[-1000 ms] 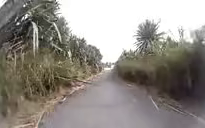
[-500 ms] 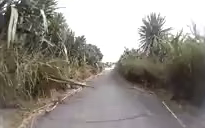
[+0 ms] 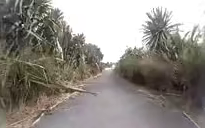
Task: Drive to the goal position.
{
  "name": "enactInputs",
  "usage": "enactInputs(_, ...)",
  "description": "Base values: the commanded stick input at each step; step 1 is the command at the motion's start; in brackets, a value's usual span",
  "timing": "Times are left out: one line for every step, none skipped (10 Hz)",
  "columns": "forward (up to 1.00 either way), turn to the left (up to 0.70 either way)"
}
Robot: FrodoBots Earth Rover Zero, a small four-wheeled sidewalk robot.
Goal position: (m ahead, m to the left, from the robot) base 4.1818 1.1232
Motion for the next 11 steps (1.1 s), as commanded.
enactInputs(1.0, 0.0)
enactInputs(1.0, 0.0)
enactInputs(1.0, 0.0)
enactInputs(1.0, 0.0)
enactInputs(1.0, 0.0)
enactInputs(1.0, 0.0)
enactInputs(1.0, 0.0)
enactInputs(1.0, 0.0)
enactInputs(1.0, 0.0)
enactInputs(1.0, 0.0)
enactInputs(1.0, 0.0)
